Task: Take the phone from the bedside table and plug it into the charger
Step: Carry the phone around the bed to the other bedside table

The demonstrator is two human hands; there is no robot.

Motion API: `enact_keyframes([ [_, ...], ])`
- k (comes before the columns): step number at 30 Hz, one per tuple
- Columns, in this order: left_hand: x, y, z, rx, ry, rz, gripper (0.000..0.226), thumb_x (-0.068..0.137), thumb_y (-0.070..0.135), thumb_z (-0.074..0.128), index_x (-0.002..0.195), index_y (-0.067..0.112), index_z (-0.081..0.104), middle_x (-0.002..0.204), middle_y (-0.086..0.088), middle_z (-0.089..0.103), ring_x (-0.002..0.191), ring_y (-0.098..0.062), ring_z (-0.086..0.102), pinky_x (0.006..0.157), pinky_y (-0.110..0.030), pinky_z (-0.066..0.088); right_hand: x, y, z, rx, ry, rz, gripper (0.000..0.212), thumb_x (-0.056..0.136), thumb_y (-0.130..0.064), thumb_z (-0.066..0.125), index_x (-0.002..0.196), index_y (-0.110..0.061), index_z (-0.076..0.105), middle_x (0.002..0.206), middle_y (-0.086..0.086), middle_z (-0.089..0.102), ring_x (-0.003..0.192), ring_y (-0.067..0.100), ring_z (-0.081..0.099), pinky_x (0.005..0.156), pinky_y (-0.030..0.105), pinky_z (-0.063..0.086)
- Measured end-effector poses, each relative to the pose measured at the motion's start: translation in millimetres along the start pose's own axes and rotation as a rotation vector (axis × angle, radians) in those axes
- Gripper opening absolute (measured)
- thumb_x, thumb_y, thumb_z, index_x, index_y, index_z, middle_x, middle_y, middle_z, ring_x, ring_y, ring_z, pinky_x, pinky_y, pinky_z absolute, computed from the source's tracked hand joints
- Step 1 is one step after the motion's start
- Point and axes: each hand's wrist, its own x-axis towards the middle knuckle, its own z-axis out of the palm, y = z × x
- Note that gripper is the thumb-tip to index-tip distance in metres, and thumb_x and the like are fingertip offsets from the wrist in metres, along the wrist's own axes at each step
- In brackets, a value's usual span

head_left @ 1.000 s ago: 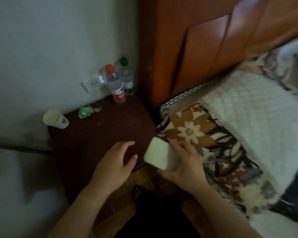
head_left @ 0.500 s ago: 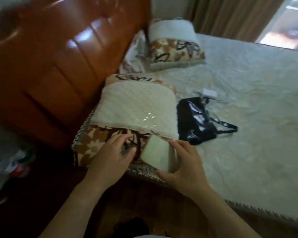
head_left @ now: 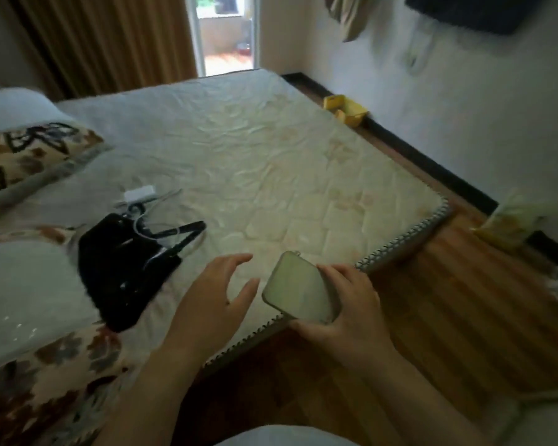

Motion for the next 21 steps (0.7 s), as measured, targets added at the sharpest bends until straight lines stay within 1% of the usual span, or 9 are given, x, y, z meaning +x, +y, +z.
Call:
enact_keyframes([
  [4,43,51,59,-0.002,-0.156,0.156,0.037,0.086,0.044,0.051,0.122,0.037,0.047,0.115,0.023,0.044,0.103,0.006,0.042,0.079,-0.019,0.037,-10,60,-50,-0.022,0.146,0.175,0.082,0.051,-0.070,0.067,0.123,-0.036,0.043,0.112,-0.022,0.039,0.106,0.004,0.037,0.086,0.042,0.042],
  [7,70,80,92,-0.005,-0.266,0.256,0.037,0.085,0.045,0.050,0.122,0.039,0.046,0.115,0.024,0.044,0.097,0.008,0.044,0.073,-0.010,0.034,-13,91,-72,-0.033,0.209,0.291,0.085,0.050,-0.071,0.067,0.124,-0.038,0.041,0.113,-0.024,0.038,0.105,0.002,0.036,0.088,0.039,0.040],
  [10,96,98,118,-0.011,-0.353,0.314,0.037,0.084,0.047,0.049,0.120,0.041,0.046,0.118,0.023,0.046,0.088,0.000,0.053,0.071,-0.014,0.037,-9,116,-84,-0.046,0.242,0.376,0.087,0.050,-0.074,0.065,0.126,-0.039,0.040,0.111,-0.027,0.034,0.103,0.000,0.034,0.087,0.034,0.039],
  [13,126,108,143,-0.021,-0.407,0.361,0.036,0.084,0.046,0.049,0.120,0.041,0.046,0.118,0.024,0.045,0.093,0.008,0.046,0.069,-0.009,0.035,5,137,-94,-0.057,0.253,0.444,0.087,0.051,-0.074,0.064,0.126,-0.038,0.039,0.113,-0.026,0.035,0.105,0.001,0.034,0.088,0.035,0.040],
  [17,174,118,176,-0.042,-0.467,0.406,0.037,0.084,0.046,0.049,0.121,0.039,0.047,0.116,0.024,0.045,0.097,0.007,0.045,0.068,-0.014,0.038,38,166,-107,-0.062,0.260,0.509,0.088,0.051,-0.073,0.064,0.126,-0.034,0.040,0.116,-0.021,0.038,0.108,0.003,0.034,0.091,0.040,0.041],
  [21,233,130,206,-0.054,-0.538,0.445,0.039,0.083,0.051,0.046,0.121,0.041,0.045,0.117,0.024,0.045,0.079,0.007,0.050,0.065,-0.014,0.038,77,193,-122,-0.109,0.273,0.571,0.092,0.052,-0.073,0.063,0.131,-0.033,0.038,0.117,-0.020,0.035,0.110,0.003,0.031,0.094,0.037,0.036],
])
